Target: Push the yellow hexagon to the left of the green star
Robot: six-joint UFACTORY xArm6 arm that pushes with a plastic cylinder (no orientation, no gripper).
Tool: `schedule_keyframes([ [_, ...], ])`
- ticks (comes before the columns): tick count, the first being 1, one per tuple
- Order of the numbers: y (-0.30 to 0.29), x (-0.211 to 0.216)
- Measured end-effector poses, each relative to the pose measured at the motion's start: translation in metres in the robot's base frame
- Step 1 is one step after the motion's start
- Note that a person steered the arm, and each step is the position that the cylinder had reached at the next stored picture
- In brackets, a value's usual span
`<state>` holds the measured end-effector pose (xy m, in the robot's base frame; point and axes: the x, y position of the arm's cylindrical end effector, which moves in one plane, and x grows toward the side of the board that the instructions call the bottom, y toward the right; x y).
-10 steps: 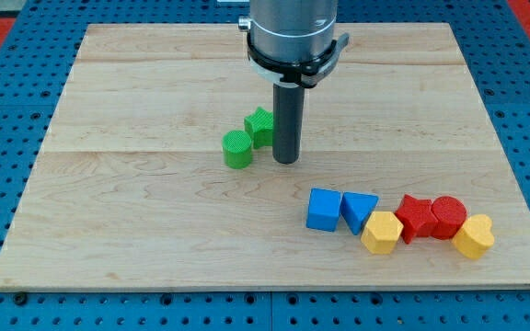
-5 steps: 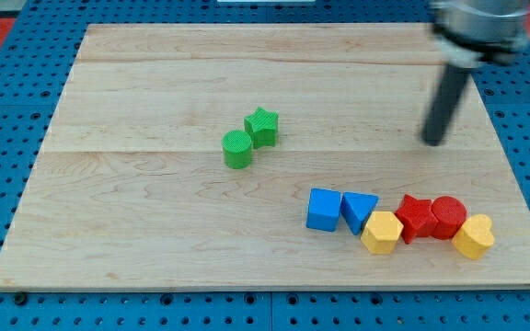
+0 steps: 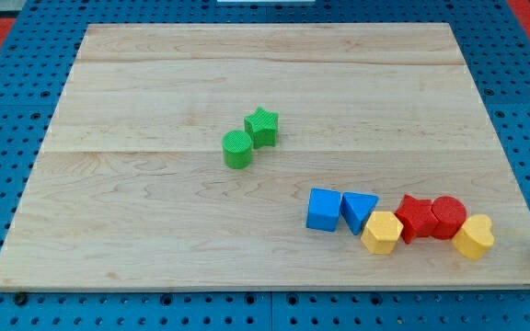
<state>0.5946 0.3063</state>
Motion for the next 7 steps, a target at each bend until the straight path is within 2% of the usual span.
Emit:
schedule_keyframes([
  [1, -0.038, -0.005],
  [3, -0.174, -0.025],
  [4, -0.211, -0.025],
  [5, -0.221, -0.025],
  [6, -0.284, -0.025],
  [7, -0.275, -0.024],
])
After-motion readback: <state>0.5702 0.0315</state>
